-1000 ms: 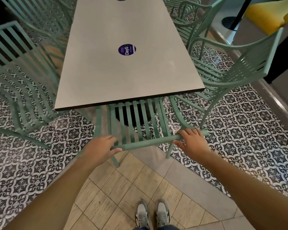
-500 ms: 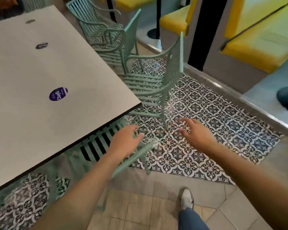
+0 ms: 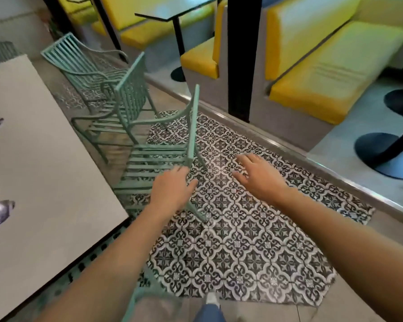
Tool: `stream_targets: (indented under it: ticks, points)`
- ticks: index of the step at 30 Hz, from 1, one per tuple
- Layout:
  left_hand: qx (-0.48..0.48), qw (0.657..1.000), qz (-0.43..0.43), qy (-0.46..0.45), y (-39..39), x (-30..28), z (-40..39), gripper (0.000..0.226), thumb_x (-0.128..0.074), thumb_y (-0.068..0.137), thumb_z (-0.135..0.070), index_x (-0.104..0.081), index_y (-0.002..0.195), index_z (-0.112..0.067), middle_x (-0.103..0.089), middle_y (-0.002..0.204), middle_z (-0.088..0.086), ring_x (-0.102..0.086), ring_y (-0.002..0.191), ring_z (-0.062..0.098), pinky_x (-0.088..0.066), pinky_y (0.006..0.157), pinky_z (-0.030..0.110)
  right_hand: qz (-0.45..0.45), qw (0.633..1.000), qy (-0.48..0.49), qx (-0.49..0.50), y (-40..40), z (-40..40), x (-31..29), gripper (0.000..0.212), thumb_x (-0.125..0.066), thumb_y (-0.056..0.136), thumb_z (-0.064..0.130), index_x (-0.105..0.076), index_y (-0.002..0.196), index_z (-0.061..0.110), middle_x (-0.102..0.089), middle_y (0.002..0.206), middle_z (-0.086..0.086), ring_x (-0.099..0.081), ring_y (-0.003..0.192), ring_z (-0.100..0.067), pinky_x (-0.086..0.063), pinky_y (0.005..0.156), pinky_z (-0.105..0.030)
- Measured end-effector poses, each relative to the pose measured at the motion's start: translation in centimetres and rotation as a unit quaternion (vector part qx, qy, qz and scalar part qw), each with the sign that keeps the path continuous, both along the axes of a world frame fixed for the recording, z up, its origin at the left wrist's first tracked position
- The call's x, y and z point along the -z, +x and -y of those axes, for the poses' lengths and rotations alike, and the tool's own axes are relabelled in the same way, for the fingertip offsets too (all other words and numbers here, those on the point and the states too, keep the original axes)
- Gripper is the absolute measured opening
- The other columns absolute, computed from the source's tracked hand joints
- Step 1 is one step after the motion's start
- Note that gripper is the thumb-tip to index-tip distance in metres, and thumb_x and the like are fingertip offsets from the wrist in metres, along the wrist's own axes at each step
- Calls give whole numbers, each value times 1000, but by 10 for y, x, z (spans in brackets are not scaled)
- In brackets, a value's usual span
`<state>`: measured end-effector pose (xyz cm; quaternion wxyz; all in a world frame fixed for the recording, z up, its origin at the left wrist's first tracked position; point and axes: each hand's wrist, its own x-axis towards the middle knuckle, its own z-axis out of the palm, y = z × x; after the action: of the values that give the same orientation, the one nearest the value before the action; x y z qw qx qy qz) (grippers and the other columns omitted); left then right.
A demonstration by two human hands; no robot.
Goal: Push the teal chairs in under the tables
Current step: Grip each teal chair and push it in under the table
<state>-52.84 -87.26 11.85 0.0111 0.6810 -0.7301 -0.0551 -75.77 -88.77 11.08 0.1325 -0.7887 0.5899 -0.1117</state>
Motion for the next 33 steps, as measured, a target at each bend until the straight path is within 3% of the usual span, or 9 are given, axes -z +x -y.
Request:
stream_targets:
  ticks: [5, 9, 13, 16, 18, 24, 27, 30, 33]
  points:
    - [-34, 999, 9, 5, -21, 24, 108, 48, -45, 90, -59, -55, 121, -23, -62, 107, -6, -61, 91, 15, -57, 74, 36, -32, 999, -1, -37, -20, 99, 6, 59, -41, 97, 48, -26, 149, 24, -37, 149, 1, -35, 136, -18, -26, 112, -33]
    - [-58, 998, 2, 8, -33, 41, 190, 52, -50, 89, -58, -53, 127, -22, -62, 115, -3, -61, 97, 19, -55, 82, 41, -48, 997, 15, -65, -29, 185, 13, 61, -42, 96, 51, -26, 149, 25, -39, 146, 1, -36, 134, -20, -29, 111, -35]
    - [-74, 997, 8, 6, -41, 36, 259, 44, -51, 92, -51, -56, 124, -21, -61, 103, -5, -57, 81, 11, -49, 67, 26, -40, 994, 2, -97, -39, 264, 3, 60, -43, 96, 50, -28, 148, 25, -38, 148, -1, -35, 136, -21, -30, 112, -38]
    - [-92, 995, 34, 15, -47, 29, 301, 44, -47, 94, -50, -54, 125, -19, -61, 108, -2, -56, 89, 15, -46, 75, 31, -36, 993, 9, -114, -49, 315, 2, 61, -41, 95, 52, -27, 149, 26, -36, 150, -1, -33, 138, -22, -30, 114, -40]
    - [-108, 993, 43, 21, -51, 30, 325, 44, -48, 96, -49, -52, 127, -18, -60, 110, -2, -51, 86, 12, -38, 67, 23, -37, 990, 7, -135, -55, 352, 6, 62, -41, 95, 54, -26, 149, 26, -37, 149, -1, -34, 137, -22, -31, 114, -40]
    - [-226, 971, 50, 56, -53, 51, 374, 50, -49, 94, -53, -50, 130, -20, -59, 120, 3, -58, 102, 21, -49, 85, 36, -47, 970, 10, -237, -61, 462, 24, 61, -41, 96, 50, -23, 150, 27, -30, 154, -1, -26, 142, -20, -23, 117, -40]
    - [-286, 954, 29, 79, -56, 56, 385, 47, -49, 92, -54, -53, 122, -18, -60, 110, 3, -53, 89, 18, -47, 75, 32, -59, 948, 21, -311, -54, 510, 32, 62, -42, 96, 49, -22, 150, 27, -28, 155, 0, -24, 143, -20, -17, 117, -38]
    - [-321, 943, 45, 81, -56, 58, 383, 51, -47, 92, -58, -54, 124, -19, -61, 113, 2, -59, 97, 21, -48, 74, 34, -85, 923, 13, -375, -28, 543, 35, 63, -42, 94, 52, -21, 149, 30, -29, 154, 1, -25, 143, -21, -20, 117, -42]
    - [-359, 929, 33, 78, -53, 65, 374, 53, -44, 93, -59, -56, 124, -17, -63, 108, 2, -60, 87, 18, -45, 64, 30, -97, 894, 8, -437, 5, 566, 40, 62, -40, 95, 52, -23, 149, 26, -30, 153, 0, -25, 143, -23, -20, 117, -45]
